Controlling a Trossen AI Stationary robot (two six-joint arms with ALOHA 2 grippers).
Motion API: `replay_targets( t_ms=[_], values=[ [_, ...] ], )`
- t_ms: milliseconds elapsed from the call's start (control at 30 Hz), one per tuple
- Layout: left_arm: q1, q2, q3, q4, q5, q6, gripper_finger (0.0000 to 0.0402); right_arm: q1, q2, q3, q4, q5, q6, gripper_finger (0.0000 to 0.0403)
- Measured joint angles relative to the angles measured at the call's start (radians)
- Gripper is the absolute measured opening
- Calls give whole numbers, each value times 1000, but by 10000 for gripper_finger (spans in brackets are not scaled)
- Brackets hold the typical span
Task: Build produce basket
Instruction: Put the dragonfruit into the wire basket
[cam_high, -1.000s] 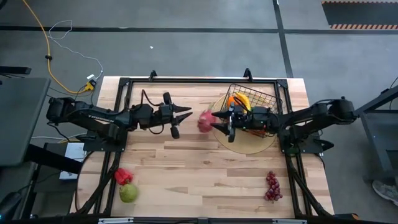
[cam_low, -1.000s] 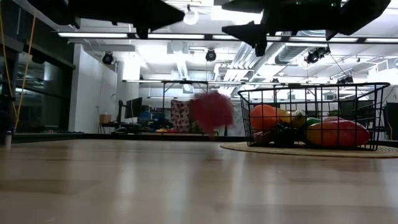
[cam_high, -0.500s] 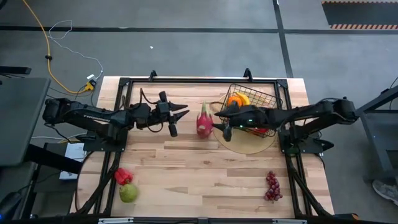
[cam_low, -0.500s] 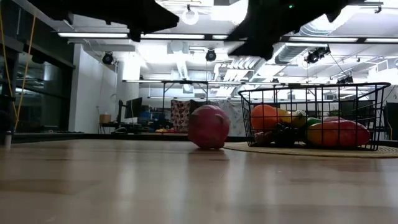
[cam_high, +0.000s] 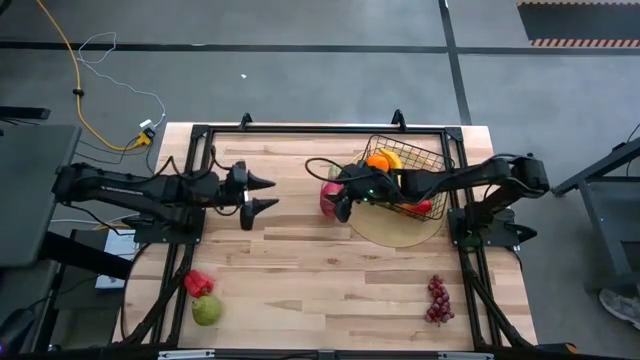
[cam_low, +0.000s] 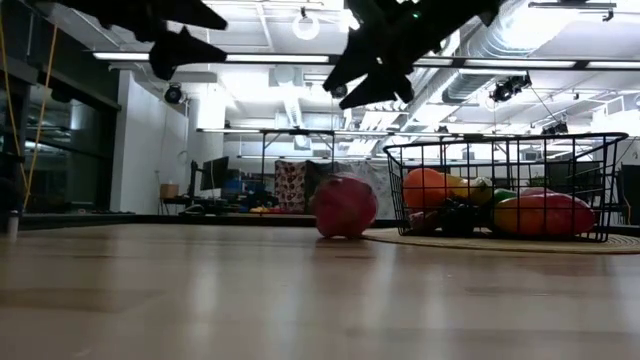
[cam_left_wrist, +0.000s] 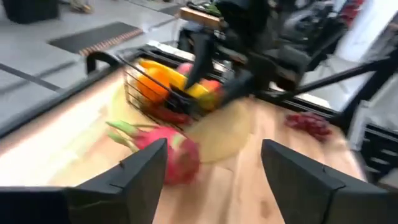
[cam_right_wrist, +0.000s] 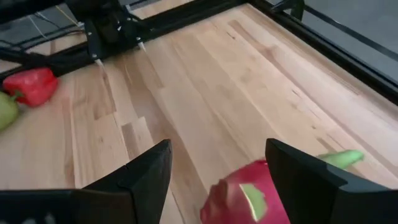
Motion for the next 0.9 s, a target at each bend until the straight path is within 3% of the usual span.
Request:
replay_targets(
  t_ms=[100,367,700,800,900],
  values=[
    [-62,-26,-42,37,-18,-50,263,0,7,35,-16,-1,25,249],
    [-210,-29,-201,322,-131,-90,262,0,8,68,-33,-43,44,249],
    [-243,-29,-225,395,-178,-95,262,-6,8,68,-10,-34,56,251],
    [-243,-29,-225,394,-179,-95,263,-6,8,68,-47,-34,102,268],
    [-243,-29,-225,393,-178,-98,264,-6,9,85,-157,-34,145,310]
  ],
)
